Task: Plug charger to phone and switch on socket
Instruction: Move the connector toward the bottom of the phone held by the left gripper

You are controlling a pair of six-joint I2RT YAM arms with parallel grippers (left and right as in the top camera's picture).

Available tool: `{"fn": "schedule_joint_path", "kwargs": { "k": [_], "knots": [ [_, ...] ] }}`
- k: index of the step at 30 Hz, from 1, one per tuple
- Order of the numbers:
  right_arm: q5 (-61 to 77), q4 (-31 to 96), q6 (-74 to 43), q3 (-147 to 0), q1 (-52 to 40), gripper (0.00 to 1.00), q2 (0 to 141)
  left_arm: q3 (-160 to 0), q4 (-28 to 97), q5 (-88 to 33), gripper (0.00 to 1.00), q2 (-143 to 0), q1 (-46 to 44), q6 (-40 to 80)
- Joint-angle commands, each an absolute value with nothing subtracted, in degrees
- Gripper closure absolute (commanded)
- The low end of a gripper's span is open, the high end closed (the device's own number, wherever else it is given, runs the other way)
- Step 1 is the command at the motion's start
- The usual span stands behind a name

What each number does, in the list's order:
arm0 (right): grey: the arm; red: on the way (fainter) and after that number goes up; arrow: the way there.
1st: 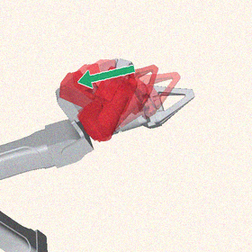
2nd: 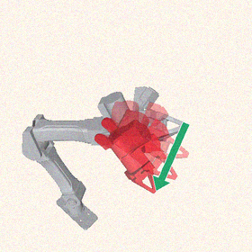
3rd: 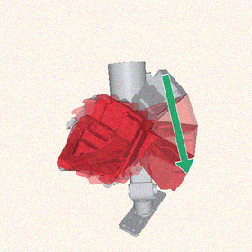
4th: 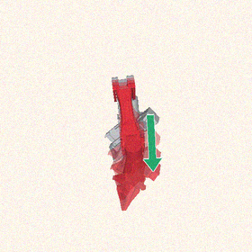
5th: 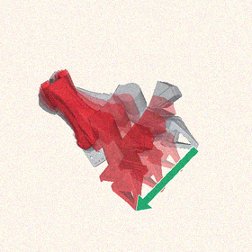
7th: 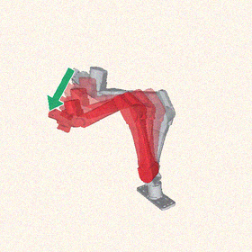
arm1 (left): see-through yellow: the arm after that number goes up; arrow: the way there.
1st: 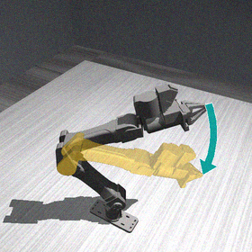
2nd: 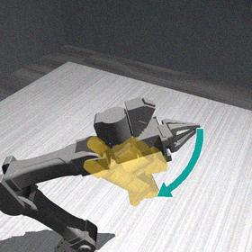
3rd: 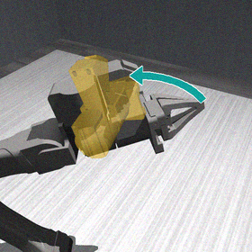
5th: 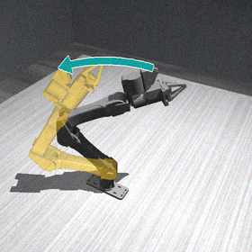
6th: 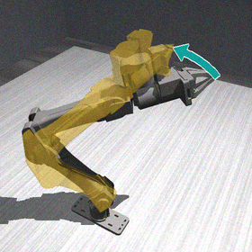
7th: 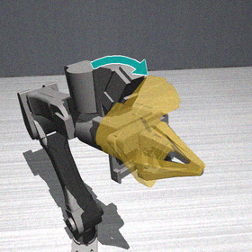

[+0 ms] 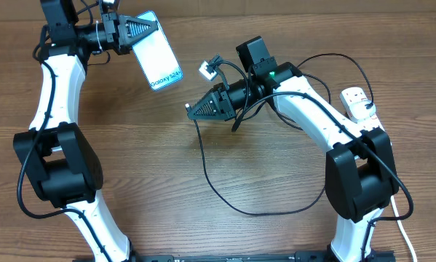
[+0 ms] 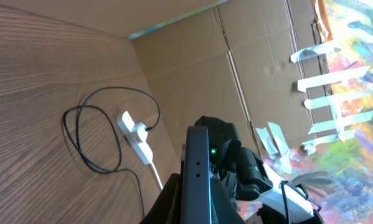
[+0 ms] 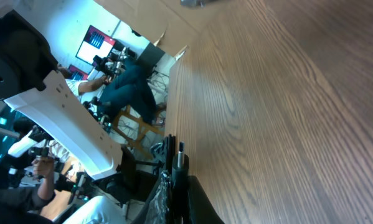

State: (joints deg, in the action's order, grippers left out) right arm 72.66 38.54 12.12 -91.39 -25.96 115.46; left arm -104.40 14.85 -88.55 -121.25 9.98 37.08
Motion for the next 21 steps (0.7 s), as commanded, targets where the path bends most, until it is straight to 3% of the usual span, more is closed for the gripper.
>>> {"fn": "schedule_joint_path", "kwargs": {
  "k": [1, 9, 21],
  "knots": [
    [74.24, 34.92, 9.5, -92.71, -26.06, 0.96, 114.1, -105.14, 14.76, -90.04, 0.96, -120.64, 8.03, 37.52],
    [73.41, 23.42, -3.18, -92.71, -26.06, 0.96, 114.1, -105.14, 14.76, -90.06, 0.96, -120.64, 5.8, 37.74],
    [73.36, 22.17, -4.95, -92.71, -26.06, 0.96, 114.1, -105.14, 14.57, -90.04, 0.96, -120.64, 6.33, 38.04]
  ]
}}
